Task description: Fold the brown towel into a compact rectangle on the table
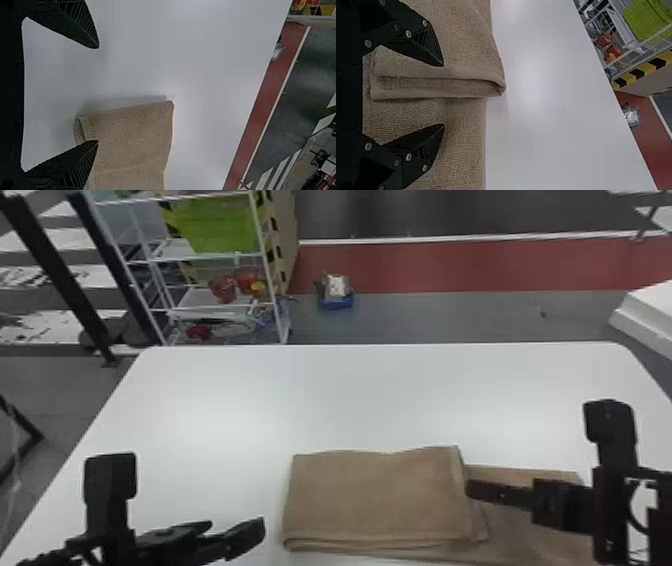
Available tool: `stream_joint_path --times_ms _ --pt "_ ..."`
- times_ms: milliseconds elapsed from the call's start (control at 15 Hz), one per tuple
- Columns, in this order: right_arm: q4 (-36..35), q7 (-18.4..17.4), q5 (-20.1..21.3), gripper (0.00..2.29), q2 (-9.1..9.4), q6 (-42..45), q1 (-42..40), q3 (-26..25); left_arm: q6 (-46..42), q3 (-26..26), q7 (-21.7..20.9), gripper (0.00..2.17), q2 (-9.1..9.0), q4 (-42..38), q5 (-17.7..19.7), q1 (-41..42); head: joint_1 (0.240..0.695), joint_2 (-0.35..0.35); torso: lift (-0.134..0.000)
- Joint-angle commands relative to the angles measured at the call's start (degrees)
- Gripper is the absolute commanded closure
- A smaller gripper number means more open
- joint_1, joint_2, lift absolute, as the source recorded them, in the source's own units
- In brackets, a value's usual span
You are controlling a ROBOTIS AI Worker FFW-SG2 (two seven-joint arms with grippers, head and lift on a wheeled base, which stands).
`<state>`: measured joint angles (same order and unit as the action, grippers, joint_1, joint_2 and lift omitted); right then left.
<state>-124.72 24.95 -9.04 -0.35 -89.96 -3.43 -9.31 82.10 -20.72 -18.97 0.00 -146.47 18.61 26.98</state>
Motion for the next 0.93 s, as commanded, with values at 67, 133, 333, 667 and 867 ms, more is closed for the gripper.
stream_joint_path --times_ms 67,133,333,667,867 --pt "0.44 0.09 0.6 0.45 0.4 -0.12 0.27 1.31 -0.05 -0.28 -0.01 0.03 -0.15 0.14 0.11 0.09 0.695 0.112 -0.123" --pt "0.62 0.09 0.6 0.51 0.4 -0.12 0.53 1.49 -0.05 -0.28 -0.01 0.03 -0.15 0.14 0.2 0.09 0.695 0.115 -0.123" --pt "2.11 0.27 0.25 0.53 0.4 -0.12 1.32 1.93 -0.22 -0.37 -0.1 0.03 -0.15 0.49 0.72 0.09 0.695 0.126 -0.123" --pt "3.08 0.97 -0.37 0.72 0.4 -0.12 1.85 2.63 -0.22 -0.46 -0.36 0.03 -0.15 0.49 1.25 0.27 0.695 0.139 -0.123" --pt "2.55 2.12 -0.89 1.16 0.4 -0.12 1.76 2.72 -0.22 -0.55 -0.45 0.03 -0.15 0.31 1.43 0.62 0.695 0.148 -0.123"
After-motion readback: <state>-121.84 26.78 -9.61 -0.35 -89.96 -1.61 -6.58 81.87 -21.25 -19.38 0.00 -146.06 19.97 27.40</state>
